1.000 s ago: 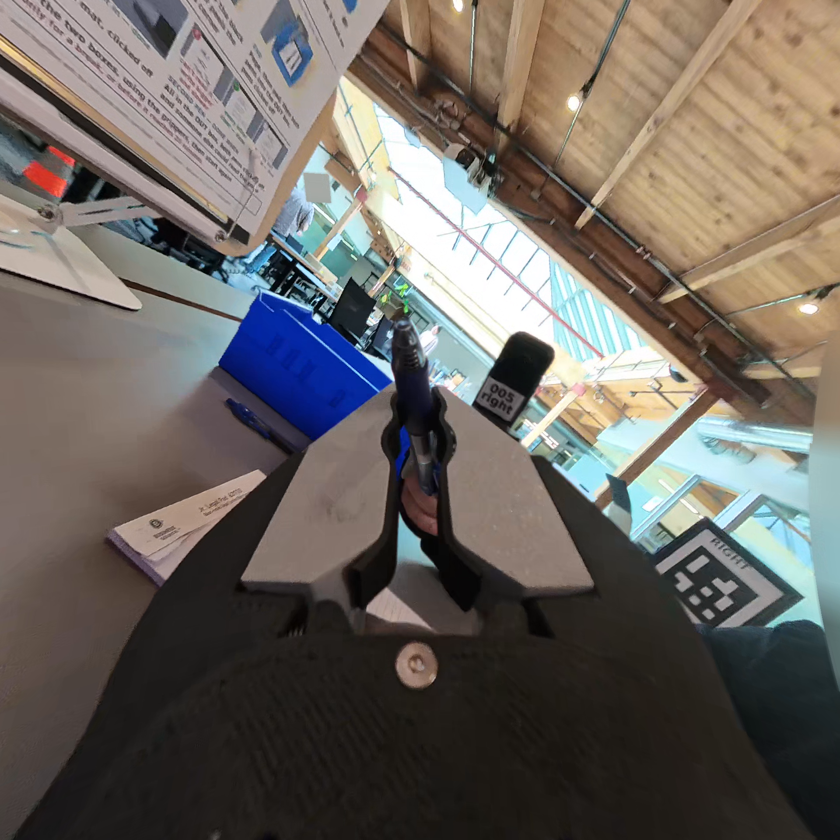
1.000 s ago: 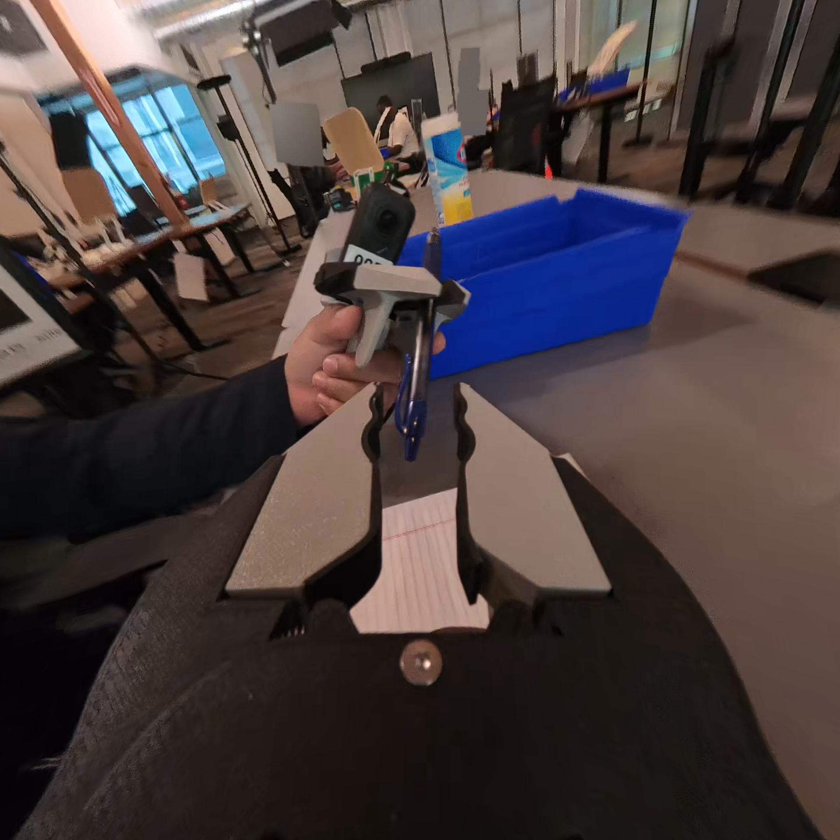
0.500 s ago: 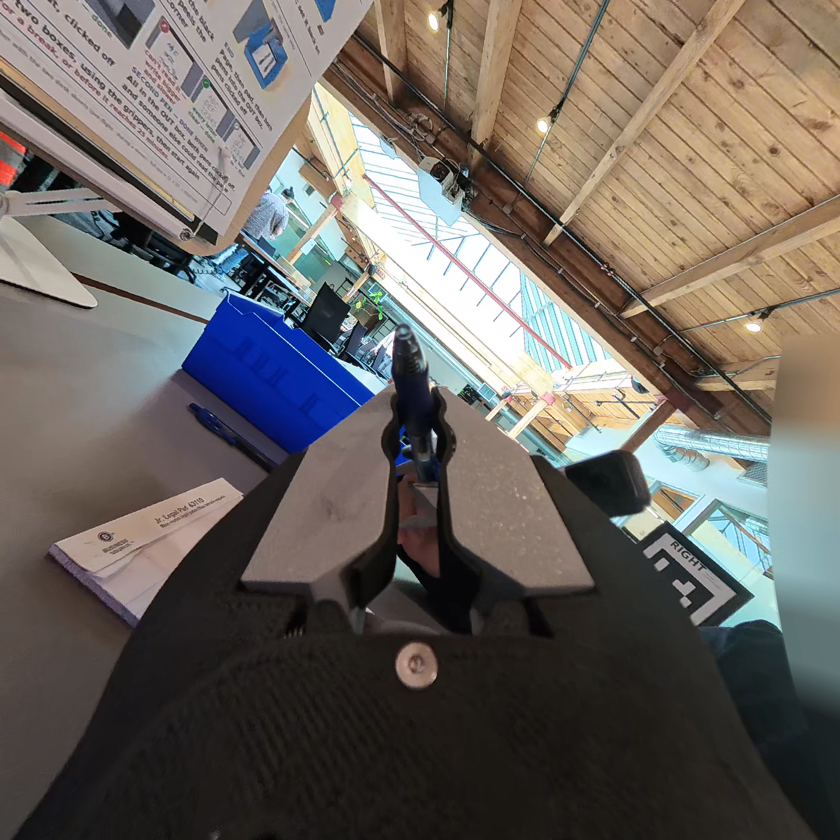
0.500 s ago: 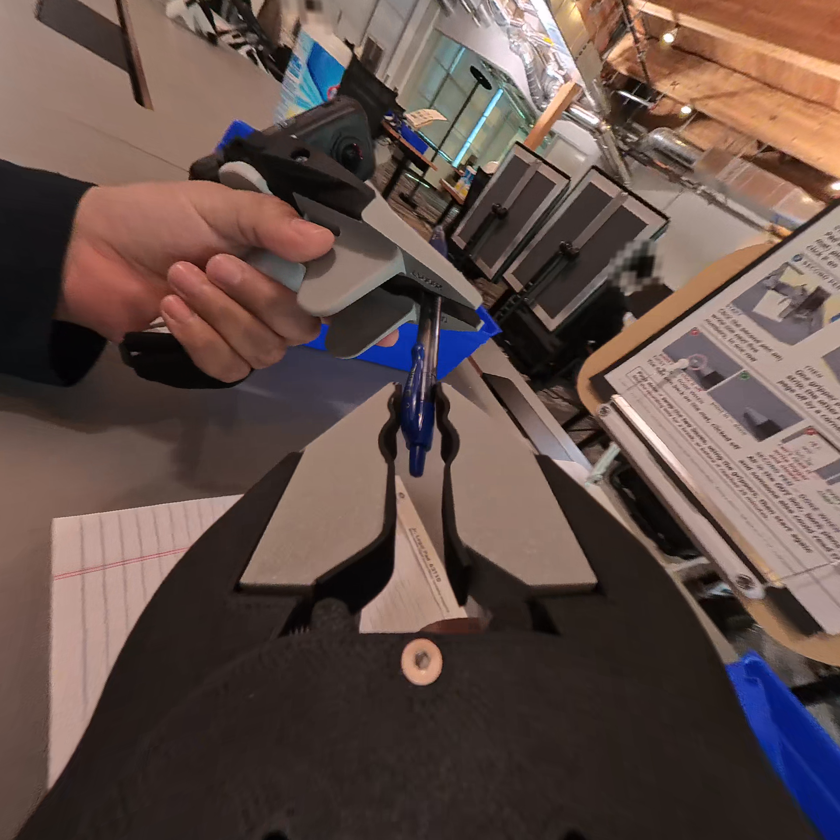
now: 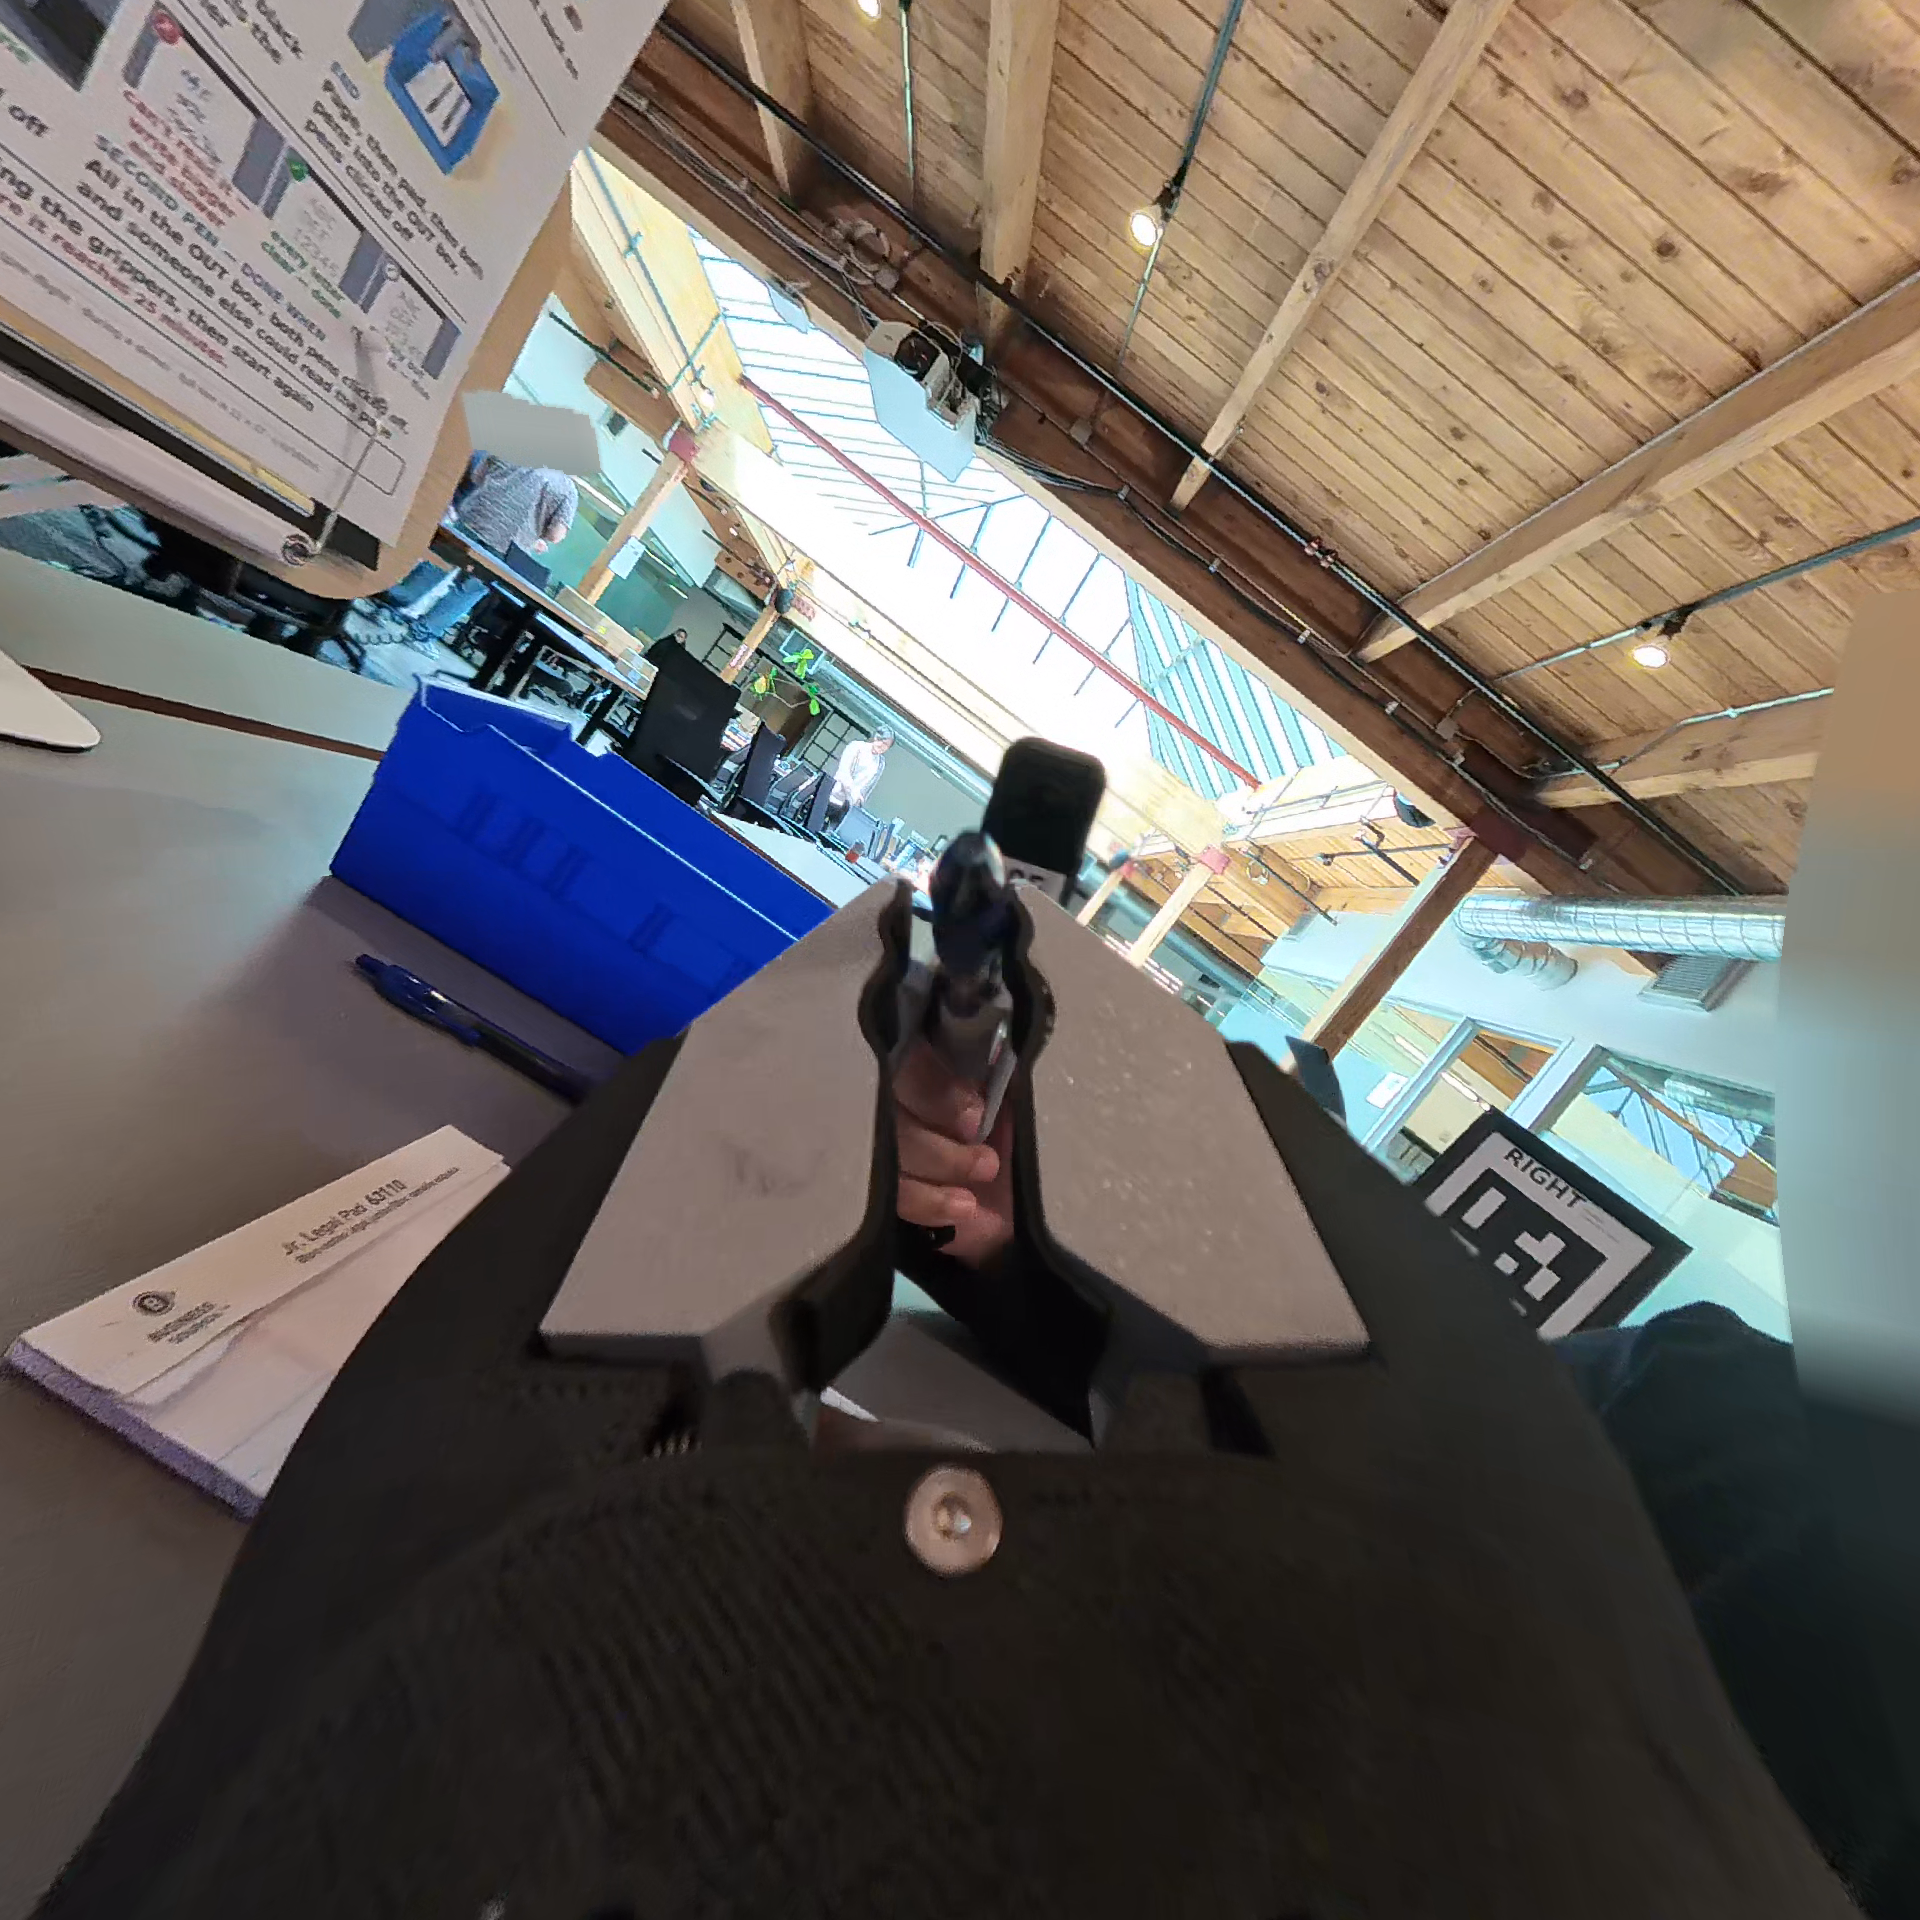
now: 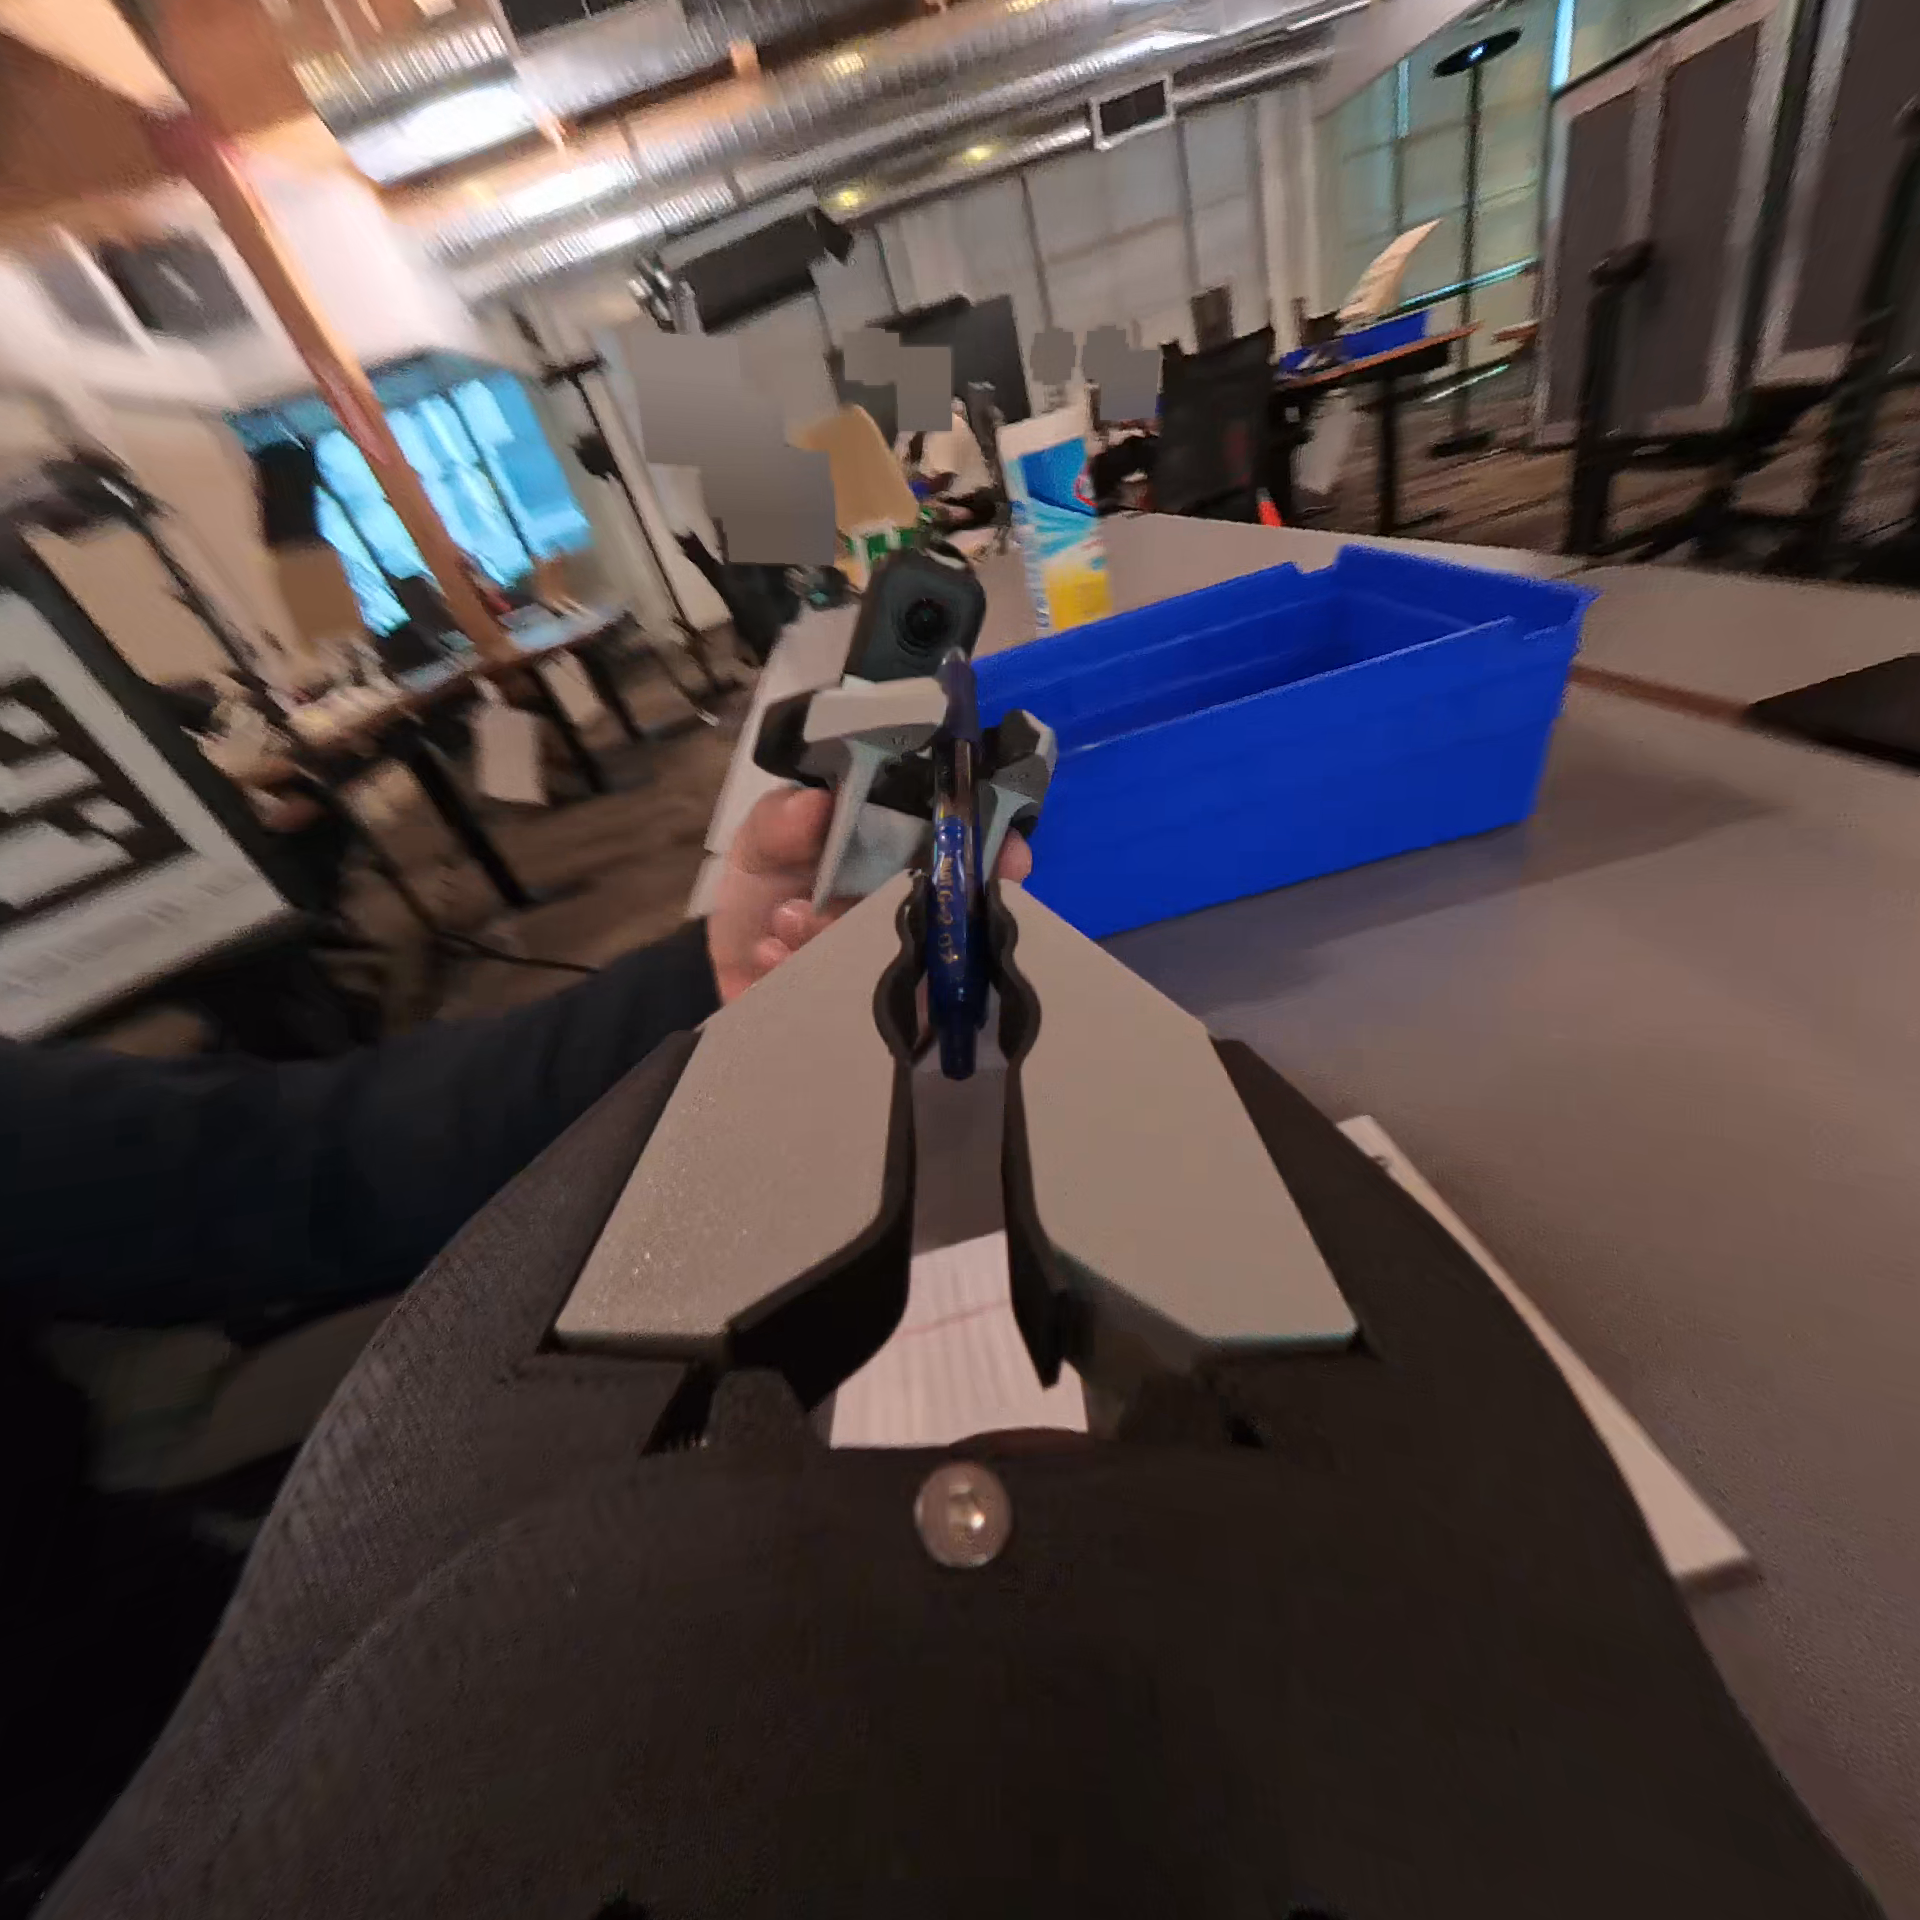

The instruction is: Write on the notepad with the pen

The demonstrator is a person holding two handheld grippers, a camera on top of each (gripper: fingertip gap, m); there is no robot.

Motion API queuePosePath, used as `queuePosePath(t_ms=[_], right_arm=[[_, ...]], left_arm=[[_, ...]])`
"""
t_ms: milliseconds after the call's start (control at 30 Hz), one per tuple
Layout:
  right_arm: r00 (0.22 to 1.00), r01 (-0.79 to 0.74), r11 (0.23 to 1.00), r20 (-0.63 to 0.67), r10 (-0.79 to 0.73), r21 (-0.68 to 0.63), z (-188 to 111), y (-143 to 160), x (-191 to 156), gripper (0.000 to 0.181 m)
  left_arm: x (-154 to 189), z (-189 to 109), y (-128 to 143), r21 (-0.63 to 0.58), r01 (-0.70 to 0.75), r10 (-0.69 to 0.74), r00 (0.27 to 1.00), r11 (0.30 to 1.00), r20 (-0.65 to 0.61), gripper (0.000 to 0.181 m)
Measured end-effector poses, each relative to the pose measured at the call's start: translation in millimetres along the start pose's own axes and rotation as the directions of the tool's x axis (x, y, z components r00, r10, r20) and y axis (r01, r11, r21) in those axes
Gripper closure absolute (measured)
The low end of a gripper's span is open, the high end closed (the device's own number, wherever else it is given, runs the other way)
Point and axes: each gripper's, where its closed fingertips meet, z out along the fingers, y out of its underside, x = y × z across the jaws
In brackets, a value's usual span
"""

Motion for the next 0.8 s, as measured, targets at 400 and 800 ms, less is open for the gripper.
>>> queuePosePath(t_ms=[400, 800], right_arm=[[0.932, -0.294, 0.955, 0.207, 0.297, -0.045, -9.1, 1.9, -7.7, 0.175], [0.904, -0.378, 0.925, 0.198, 0.378, -0.04, -14.5, 1.0, 4.0, 0.175]], left_arm=[[13.4, 7.9, 19.2, -0.098, -0.121, 0.117, 0.992, 0.988, -0.045, 0.167], [1.3, 12.0, 37.7, -0.211, -0.192, 0.201, 0.979, 0.958, 0.022, 0.173]])
